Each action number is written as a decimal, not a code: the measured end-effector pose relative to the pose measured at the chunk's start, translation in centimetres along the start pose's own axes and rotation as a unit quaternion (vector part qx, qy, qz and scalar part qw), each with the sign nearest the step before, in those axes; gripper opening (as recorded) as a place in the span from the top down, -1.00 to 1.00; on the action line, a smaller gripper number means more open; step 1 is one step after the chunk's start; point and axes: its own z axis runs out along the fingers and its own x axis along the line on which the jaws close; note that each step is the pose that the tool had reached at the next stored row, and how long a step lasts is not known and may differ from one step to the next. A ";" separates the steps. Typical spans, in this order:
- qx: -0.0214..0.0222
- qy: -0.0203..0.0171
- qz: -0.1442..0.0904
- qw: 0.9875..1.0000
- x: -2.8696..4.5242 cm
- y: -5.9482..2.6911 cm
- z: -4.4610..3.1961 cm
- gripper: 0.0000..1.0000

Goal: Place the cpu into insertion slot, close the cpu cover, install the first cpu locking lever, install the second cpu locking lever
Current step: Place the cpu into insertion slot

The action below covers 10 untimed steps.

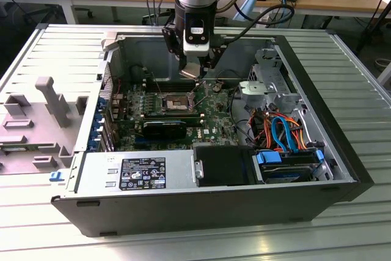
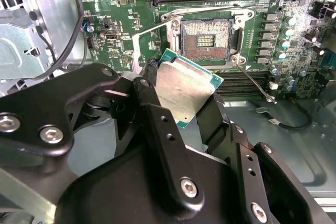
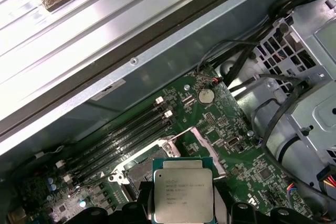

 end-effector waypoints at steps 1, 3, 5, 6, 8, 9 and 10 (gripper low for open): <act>0.000 0.000 0.001 1.000 0.00 0.00 0.00 -0.08; 0.000 0.000 0.003 1.000 0.00 0.00 0.00 -0.08; 0.000 0.000 0.005 1.000 0.00 0.00 0.00 -0.08; 0.000 -0.001 0.006 1.000 0.00 0.00 0.01 -0.08; 0.000 -0.001 0.009 1.000 0.00 0.00 0.01 -0.08; 0.000 -0.001 0.010 1.000 0.00 0.00 0.01 -0.08; 0.000 -0.001 0.011 1.000 0.00 0.00 0.01 -0.08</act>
